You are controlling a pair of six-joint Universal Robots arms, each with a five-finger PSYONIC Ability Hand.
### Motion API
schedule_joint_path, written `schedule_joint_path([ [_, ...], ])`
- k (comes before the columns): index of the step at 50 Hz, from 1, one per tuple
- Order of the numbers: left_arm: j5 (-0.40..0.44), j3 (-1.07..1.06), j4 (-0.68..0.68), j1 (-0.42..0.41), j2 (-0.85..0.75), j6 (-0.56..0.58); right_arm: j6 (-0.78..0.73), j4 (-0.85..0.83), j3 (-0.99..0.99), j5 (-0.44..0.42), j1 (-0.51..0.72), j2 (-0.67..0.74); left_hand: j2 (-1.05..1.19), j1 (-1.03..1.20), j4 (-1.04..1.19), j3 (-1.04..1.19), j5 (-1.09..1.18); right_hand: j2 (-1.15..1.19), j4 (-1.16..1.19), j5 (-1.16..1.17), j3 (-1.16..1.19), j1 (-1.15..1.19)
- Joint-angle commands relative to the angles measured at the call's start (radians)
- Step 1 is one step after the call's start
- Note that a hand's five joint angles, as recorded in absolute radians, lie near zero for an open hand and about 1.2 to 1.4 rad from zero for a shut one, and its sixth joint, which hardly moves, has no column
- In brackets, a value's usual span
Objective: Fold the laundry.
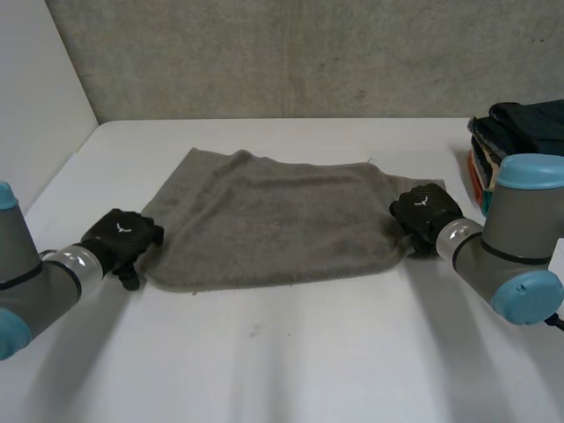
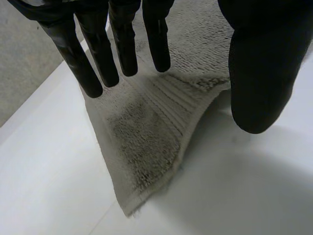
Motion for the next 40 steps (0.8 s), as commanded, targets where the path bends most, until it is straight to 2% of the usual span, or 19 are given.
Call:
schedule_joint_path([
  [1,-0.005,0.043,0.077,-0.002,-0.081,-0.009,-0.004,0.001,0.001,0.001,0.003,0.005,0.261,0.249,0.257,0.26,0.255,0.215,0.2,0.226,0.208,0.253],
  [4,0.0,0.054,0.085,0.001,-0.081,-0.015,-0.003,-0.001,0.002,0.004,0.003,0.003,0.432,0.42,0.427,0.431,0.425,0.215,0.2,0.226,0.208,0.253],
  [5,0.001,0.063,0.089,0.002,-0.075,-0.021,0.0,-0.001,0.001,0.004,0.002,0.002,0.607,0.595,0.602,0.606,0.6,0.215,0.2,0.226,0.208,0.253],
  [9,-0.006,0.066,0.111,-0.002,-0.046,-0.068,0.002,0.001,0.003,0.006,0.002,-0.006,0.921,0.909,0.917,0.92,0.914,0.215,0.2,0.226,0.208,0.253],
  [12,-0.011,0.061,0.118,-0.005,-0.007,-0.122,0.002,0.01,0.005,0.01,0.002,-0.018,0.922,0.91,0.918,0.921,0.915,0.215,0.2,0.226,0.208,0.253],
  [15,-0.014,0.034,0.114,-0.022,0.091,-0.222,-0.011,0.074,0.011,0.015,0.002,-0.07,0.922,0.91,0.918,0.921,0.915,0.215,0.2,0.226,0.208,0.253],
  [19,-0.014,-0.026,0.104,-0.053,0.339,-0.312,-0.029,0.274,-0.027,0.018,-0.056,-0.289,0.922,0.91,0.918,0.921,0.915,0.215,0.2,0.226,0.208,0.253],
  [21,-0.012,-0.038,0.108,-0.063,0.423,-0.337,-0.023,0.294,-0.067,-0.002,-0.061,-0.346,0.922,0.91,0.918,0.921,0.915,0.215,0.2,0.226,0.208,0.253],
  [25,-0.014,-0.044,0.109,-0.091,0.51,-0.381,0.022,0.289,-0.156,-0.019,-0.055,-0.345,0.922,0.91,0.918,0.921,0.915,0.215,0.2,0.226,0.208,0.253],
  [28,-0.018,-0.04,0.109,-0.111,0.495,-0.409,0.054,0.292,-0.236,-0.019,-0.046,-0.261,0.922,0.91,0.918,0.921,0.915,0.215,0.2,0.226,0.208,0.253],
  [30,-0.029,-0.026,0.105,-0.114,0.427,-0.42,0.06,0.295,-0.332,0.0,-0.012,-0.129,0.922,0.91,0.918,0.921,0.915,0.215,0.2,0.226,0.208,0.253],
  [35,-0.069,0.028,0.086,-0.123,0.278,-0.381,0.039,0.254,-0.541,0.078,0.039,0.162,0.922,0.91,0.918,0.921,0.915,0.215,0.2,0.226,0.208,0.253],
  [38,-0.087,0.06,0.071,-0.133,0.217,-0.346,0.035,0.179,-0.621,0.086,0.056,0.282,0.922,0.91,0.918,0.921,0.915,0.215,0.2,0.226,0.208,0.253],
  [39,-0.1,0.075,0.063,-0.134,0.194,-0.331,0.035,0.129,-0.635,0.089,0.06,0.328,0.922,0.91,0.918,0.921,0.915,-0.254,-0.269,-0.243,-0.26,-0.215],
  [40,-0.106,0.084,0.06,-0.134,0.183,-0.325,0.035,0.099,-0.637,0.09,0.065,0.347,0.922,0.91,0.918,0.921,0.915,-0.526,-0.541,-0.515,-0.532,-0.487],
])
